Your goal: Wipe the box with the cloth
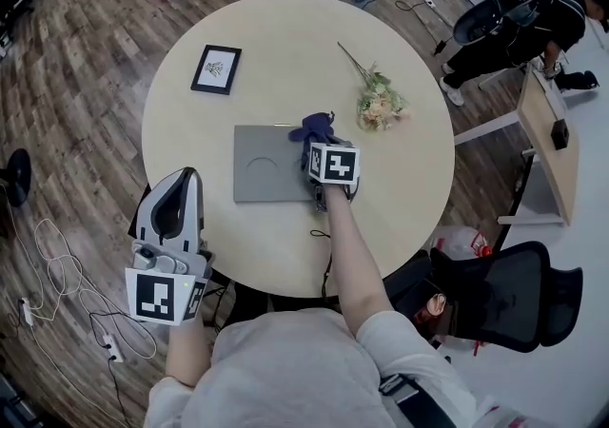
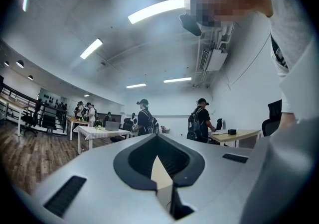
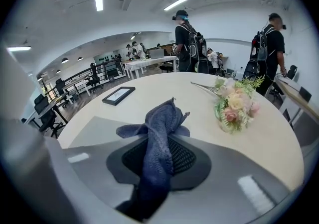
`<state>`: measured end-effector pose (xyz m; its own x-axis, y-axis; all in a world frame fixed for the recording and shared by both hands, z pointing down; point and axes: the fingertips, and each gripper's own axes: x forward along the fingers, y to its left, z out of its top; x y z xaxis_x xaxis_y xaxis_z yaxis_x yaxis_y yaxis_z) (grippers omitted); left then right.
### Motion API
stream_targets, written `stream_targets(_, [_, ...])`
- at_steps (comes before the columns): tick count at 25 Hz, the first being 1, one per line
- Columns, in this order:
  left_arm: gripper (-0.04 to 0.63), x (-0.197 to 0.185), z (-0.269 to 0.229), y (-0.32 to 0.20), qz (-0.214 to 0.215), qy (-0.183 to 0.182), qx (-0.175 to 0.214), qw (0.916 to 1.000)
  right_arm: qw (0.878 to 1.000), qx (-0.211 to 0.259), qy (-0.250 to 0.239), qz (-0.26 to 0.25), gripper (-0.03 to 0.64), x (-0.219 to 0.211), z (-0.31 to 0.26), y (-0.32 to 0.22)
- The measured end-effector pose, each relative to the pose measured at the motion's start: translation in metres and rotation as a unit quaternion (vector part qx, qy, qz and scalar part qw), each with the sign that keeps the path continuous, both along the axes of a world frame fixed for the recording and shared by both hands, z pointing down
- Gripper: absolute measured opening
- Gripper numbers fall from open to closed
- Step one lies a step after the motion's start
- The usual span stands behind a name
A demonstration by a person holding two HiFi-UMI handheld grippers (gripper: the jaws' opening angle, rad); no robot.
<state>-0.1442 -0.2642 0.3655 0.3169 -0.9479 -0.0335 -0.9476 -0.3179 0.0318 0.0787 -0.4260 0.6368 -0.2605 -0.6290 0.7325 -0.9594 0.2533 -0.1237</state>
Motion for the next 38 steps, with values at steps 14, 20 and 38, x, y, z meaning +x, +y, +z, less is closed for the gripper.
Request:
stream_targets(14, [0.008, 0.019, -0.007, 0.001, 0.005, -0.006, 0.007, 0.9999, 0.999, 0.010, -0.052, -0.002, 0.098, -0.007, -0.021, 0.011])
stream_targets(20, [0.008, 0.010, -0.011, 0.007, -0.001, -0.004, 0.012, 0.9999, 0.991, 0.012, -0.120, -0.055, 0.098, -0.087, -0.037, 0.038])
stream_targets(38, [0.008, -0.062, -0.006, 0.039, -0.047, 0.002, 0.003, 0.9989, 0.990, -0.022, -0.047, -0.130, 0.097, -0.183, -0.004, 0.076])
